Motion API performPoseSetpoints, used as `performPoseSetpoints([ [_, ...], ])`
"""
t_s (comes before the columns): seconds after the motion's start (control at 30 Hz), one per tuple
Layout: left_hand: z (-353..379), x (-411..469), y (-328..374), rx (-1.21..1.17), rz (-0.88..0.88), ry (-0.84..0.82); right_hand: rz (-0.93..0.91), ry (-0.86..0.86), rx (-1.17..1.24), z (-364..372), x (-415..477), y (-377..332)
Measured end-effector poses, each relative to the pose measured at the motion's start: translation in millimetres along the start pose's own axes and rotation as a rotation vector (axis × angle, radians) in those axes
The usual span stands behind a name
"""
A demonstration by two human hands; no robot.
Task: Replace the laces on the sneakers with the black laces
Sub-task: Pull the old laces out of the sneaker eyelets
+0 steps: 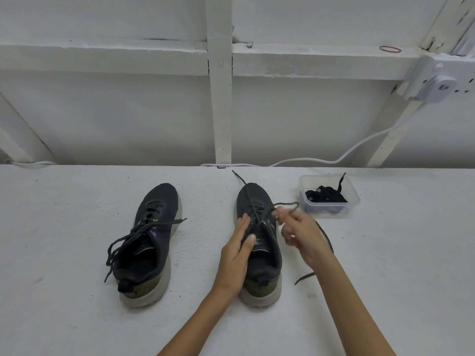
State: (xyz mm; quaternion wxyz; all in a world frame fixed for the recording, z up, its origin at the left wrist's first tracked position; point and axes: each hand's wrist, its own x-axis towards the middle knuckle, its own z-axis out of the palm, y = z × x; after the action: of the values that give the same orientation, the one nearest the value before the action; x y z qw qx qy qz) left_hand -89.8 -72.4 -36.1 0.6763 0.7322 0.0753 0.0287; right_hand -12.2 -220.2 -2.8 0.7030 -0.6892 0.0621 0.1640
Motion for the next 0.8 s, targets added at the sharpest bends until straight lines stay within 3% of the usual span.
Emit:
performPoseSetpoints([
  [0.07, 0, 0, 0, 0.001, 0.002, 0.002, 0.009, -0.085, -0.16, 7, -8, 4],
  [0.13, 0, -1, 0, 0.003, 0.002, 0.002, -0.043, -0.008, -0.153, 6, -6, 3],
  [0.33, 1, -1, -1, -0.017, -0.009, 0.007, -0.116, 0.284, 0.35, -11, 14, -7],
  [0.57, 1, -1, -1, 0.012, -0.003, 0.017, -0.043, -0.015, -0.144, 10, -8, 7],
  [0.63, 1, -1, -1, 0.01, -0.002, 0.012, -0.099, 0.077, -0.083, 8, -3, 2],
  [0.8, 1, -1, -2, -0.011, -0.009, 0.009, -0.11, 0.381, 0.349, -10, 13, -9],
])
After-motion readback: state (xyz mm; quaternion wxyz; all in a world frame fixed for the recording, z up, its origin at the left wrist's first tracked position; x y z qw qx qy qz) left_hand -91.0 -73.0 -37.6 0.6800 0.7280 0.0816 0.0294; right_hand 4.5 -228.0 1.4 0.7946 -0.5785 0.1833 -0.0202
